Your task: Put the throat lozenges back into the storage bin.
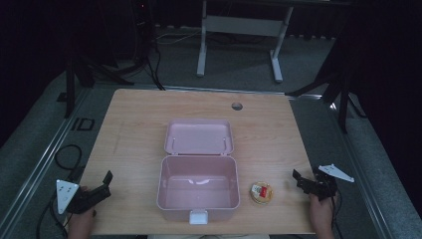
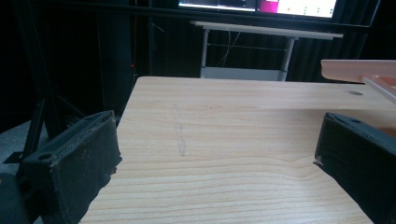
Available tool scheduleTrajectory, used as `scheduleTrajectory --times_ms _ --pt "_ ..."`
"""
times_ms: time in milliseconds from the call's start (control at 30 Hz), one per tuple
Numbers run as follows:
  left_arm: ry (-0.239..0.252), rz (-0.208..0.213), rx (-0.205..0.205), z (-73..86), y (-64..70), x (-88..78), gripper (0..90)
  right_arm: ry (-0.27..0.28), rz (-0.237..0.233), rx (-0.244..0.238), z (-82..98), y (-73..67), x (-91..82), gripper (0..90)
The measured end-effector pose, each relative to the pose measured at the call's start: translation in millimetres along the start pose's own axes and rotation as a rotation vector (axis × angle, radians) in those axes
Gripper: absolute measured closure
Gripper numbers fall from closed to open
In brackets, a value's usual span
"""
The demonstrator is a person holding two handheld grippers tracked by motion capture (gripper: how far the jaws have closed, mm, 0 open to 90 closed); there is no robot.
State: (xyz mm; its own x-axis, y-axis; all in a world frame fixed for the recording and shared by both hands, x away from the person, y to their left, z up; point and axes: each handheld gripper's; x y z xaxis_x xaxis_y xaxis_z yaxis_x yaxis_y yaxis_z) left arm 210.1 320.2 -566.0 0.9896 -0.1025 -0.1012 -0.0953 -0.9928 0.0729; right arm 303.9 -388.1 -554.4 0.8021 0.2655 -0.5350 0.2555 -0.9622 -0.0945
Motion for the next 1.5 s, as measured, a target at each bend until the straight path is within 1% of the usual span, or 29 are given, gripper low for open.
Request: scheduleTrajectory --times_ms 67,133,167,200,233,267,300,333,400,433,500,533,567,600,667,700,733,767,800,867,933,967,1000,1100,1200,1267,1367,1467,1500 --pt "0.001 0.002 -0.002 0.0 -0.2 -0.1 0.3 -0.016 -0.025 -0.016 -0.5 -0.7 1.3 11.2" --pt "0.002 0.004 -0.003 0.0 -0.3 -0.2 0.3 -0.052 -0.047 -0.032 -1.2 -1.1 3.7 11.2" --pt "0.002 0.004 -0.003 0.0 -0.3 -0.2 0.3 -0.052 -0.047 -0.032 -1.2 -1.1 3.7 11.2" --pt "0.001 0.006 -0.002 0.0 -0.4 -0.1 0.3 -0.064 -0.057 -0.045 -1.4 -1.8 4.5 11.2" --pt "0.001 0.007 -0.002 0.0 -0.4 -0.1 0.3 -0.089 -0.092 -0.082 -1.7 -4.1 5.8 11.3" --pt "0.0 0.008 -0.001 0.0 -0.4 -0.1 0.3 -0.107 -0.117 -0.094 -1.8 -4.4 6.3 11.2" --pt "0.0 0.008 -0.001 0.0 -0.4 -0.1 0.3 -0.107 -0.117 -0.094 -1.8 -4.4 6.3 11.2" --pt "-0.001 0.01 -0.001 -0.1 -0.4 -0.1 0.3 -0.121 -0.134 -0.105 -1.6 -4.7 6.5 11.2" --pt "-0.001 0.012 -0.001 -0.1 -0.5 -0.1 0.3 -0.147 -0.203 -0.127 -0.9 -4.0 5.0 11.2" --pt "-0.001 0.012 -0.001 -0.1 -0.5 0.0 0.3 -0.158 -0.22 -0.139 -0.6 -3.9 4.4 11.2" --pt "-0.002 0.016 -0.001 -0.1 -0.5 0.0 0.3 -0.186 -0.256 -0.182 1.1 -2.6 2.5 11.3" --pt "-0.003 0.016 -0.001 -0.1 -0.5 0.0 0.3 -0.213 -0.297 -0.201 2.3 -0.9 2.0 11.3" --pt "-0.002 0.016 -0.001 -0.1 -0.5 0.0 0.3 -0.218 -0.311 -0.214 3.2 -0.3 0.9 13.1" --pt "-0.004 0.016 -0.001 -0.1 -0.5 0.0 0.3 -0.225 -0.33 -0.232 3.6 0.2 -1.4 13.3" --pt "-0.004 0.016 -0.001 -0.2 -0.5 0.1 0.3 -0.244 -0.347 -0.261 3.4 0.7 -4.1 13.3" --pt "-0.005 0.016 -0.001 -0.2 -0.4 0.2 0.3 -0.252 -0.363 -0.27 3.2 1.1 -5.4 13.3" --pt "-0.005 0.016 0.0 -0.2 -0.4 0.2 0.3 -0.26 -0.374 -0.292 2.7 1.3 -7.0 13.3" --pt "-0.005 0.015 0.0 -0.2 -0.4 0.2 0.3 -0.268 -0.373 -0.308 2.3 0.8 -8.1 13.3" --pt "-0.006 0.015 0.0 -0.2 -0.4 0.2 0.3 -0.289 -0.385 -0.336 1.5 -0.3 -9.5 13.3" --pt "-0.007 0.016 -0.001 -0.3 -0.4 0.2 0.3 -0.318 -0.39 -0.387 -0.3 -2.4 -11.2 13.3" --pt "-0.006 0.017 -0.001 -0.2 -0.5 0.2 0.3 -0.363 -0.4 -0.446 -3.4 -6.1 -13.0 13.3" --pt "-0.005 0.018 -0.003 -0.2 -0.6 0.3 0.3 -0.38 -0.41 -0.462 -4.9 -7.2 -13.4 13.3" --pt "-0.004 0.019 -0.003 -0.2 -0.6 0.3 0.3 -0.409 -0.413 -0.498 -7.9 -10.0 -14.6 13.4" --pt "-0.006 0.019 -0.002 -0.2 -0.6 0.2 0.3 -0.476 -0.43 -0.558 -15.3 -15.6 -16.5 13.3" --pt "-0.005 0.02 -0.003 -0.2 -0.6 0.3 0.3 -0.558 -0.442 -0.617 -22.0 -20.8 -17.1 13.0" --pt "-0.004 0.021 -0.005 -0.2 -0.7 0.2 0.3 -0.622 -0.428 -0.659 -25.8 -24.5 -17.0 12.7" --pt "-0.006 0.022 -0.004 -0.2 -0.6 0.3 0.3 -0.696 -0.417 -0.706 -31.6 -29.5 -15.9 12.7" --pt "-0.006 0.022 -0.005 -0.3 -0.6 0.4 0.3 -0.785 -0.411 -0.76 -36.3 -35.9 -13.6 13.1" --pt "-0.007 0.022 -0.005 -0.3 -0.6 0.3 0.3 -0.822 -0.417 -0.772 -37.4 -38.3 -12.4 13.1"
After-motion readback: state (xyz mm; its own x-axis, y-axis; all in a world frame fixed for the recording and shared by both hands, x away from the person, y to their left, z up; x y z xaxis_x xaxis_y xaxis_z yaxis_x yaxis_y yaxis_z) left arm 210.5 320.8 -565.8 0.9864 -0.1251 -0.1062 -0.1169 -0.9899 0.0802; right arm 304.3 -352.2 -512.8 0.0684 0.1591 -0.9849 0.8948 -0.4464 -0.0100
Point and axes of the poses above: each handheld gripper's, and its own axes: x roughly forward along the jaws, z roughly out of its underside, y roughly to its right, and after that the axes turned 1 degree about -z, right-handed
